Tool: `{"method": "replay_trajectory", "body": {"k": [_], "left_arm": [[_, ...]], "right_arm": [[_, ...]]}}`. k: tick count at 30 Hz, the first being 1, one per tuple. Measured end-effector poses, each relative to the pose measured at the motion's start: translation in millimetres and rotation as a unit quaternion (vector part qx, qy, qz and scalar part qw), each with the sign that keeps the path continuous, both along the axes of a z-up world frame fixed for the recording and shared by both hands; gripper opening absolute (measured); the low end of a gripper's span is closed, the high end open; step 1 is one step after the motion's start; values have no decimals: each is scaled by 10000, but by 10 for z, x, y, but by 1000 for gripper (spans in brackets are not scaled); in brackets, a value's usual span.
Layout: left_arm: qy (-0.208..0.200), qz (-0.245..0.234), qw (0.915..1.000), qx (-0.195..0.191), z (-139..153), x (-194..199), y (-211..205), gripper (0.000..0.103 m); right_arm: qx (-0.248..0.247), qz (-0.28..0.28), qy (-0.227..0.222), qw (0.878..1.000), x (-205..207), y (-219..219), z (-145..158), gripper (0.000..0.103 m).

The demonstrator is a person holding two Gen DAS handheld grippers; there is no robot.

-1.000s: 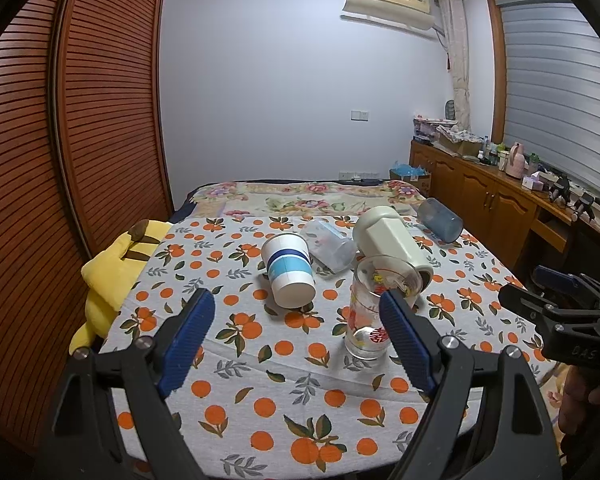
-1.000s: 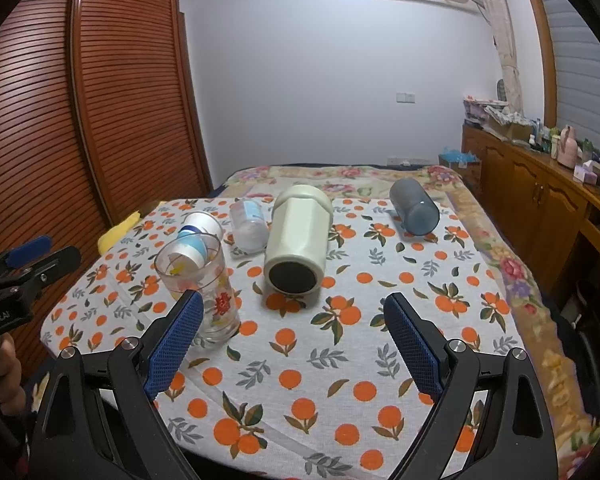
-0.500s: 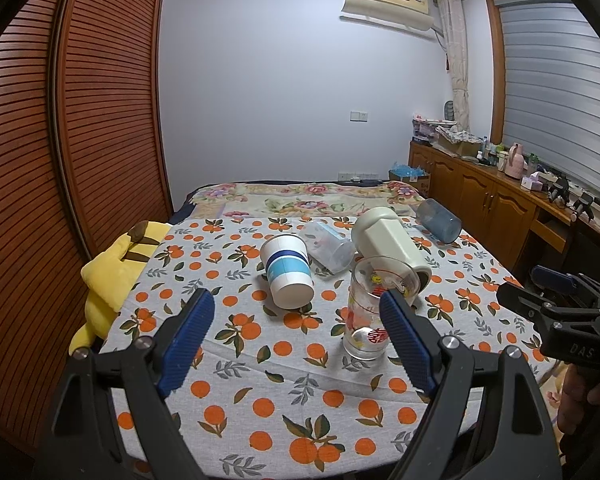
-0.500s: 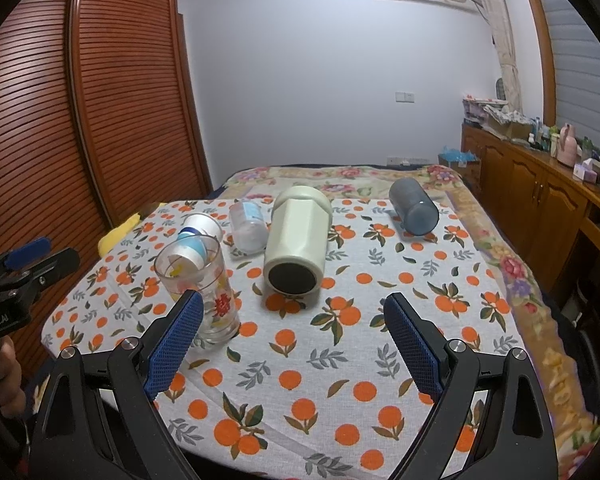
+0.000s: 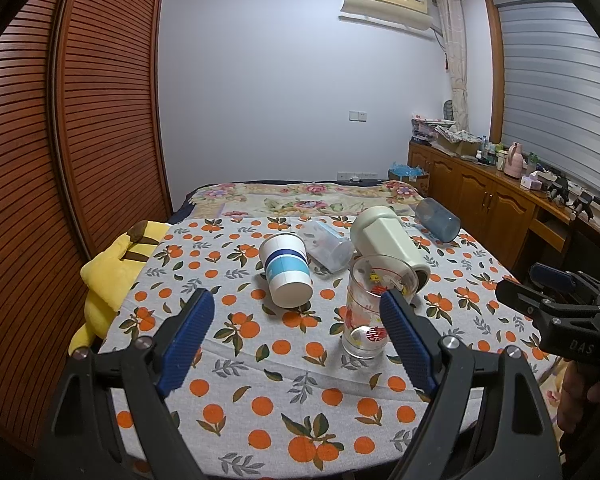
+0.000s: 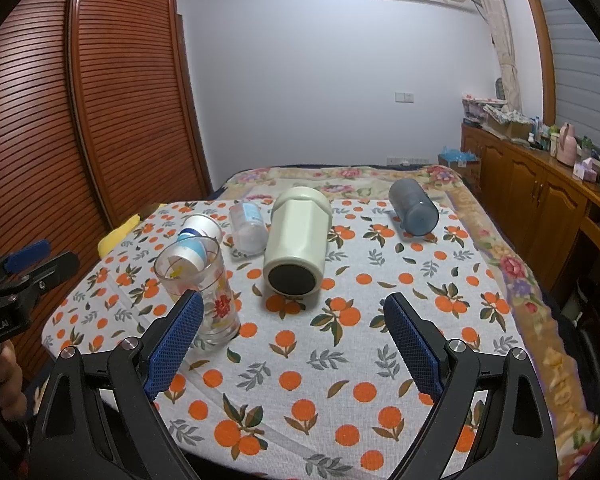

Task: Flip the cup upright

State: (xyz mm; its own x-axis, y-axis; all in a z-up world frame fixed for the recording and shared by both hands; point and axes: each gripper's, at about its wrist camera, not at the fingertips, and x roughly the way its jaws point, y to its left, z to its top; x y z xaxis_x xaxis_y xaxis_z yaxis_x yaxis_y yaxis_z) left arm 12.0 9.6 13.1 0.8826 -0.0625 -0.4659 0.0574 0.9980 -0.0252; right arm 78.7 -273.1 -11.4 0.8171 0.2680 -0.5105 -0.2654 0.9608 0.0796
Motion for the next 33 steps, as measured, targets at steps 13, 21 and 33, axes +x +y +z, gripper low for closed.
{"method": "replay_trajectory", "body": {"k": [13,21,33], "left_arm": [[-1,-1,10000,2,-1,-5,-6,86],[-5,3,10000,7,-1,-6,-10,86],[-16,-2,10000,10,4,-18,-17,86]], "right_arm": [[5,4,1,10000,1,-4,-1,93],[7,-1,5,10000,2,-6,-1,93],[15,2,4,10000,1,-11,-4,93]]}}
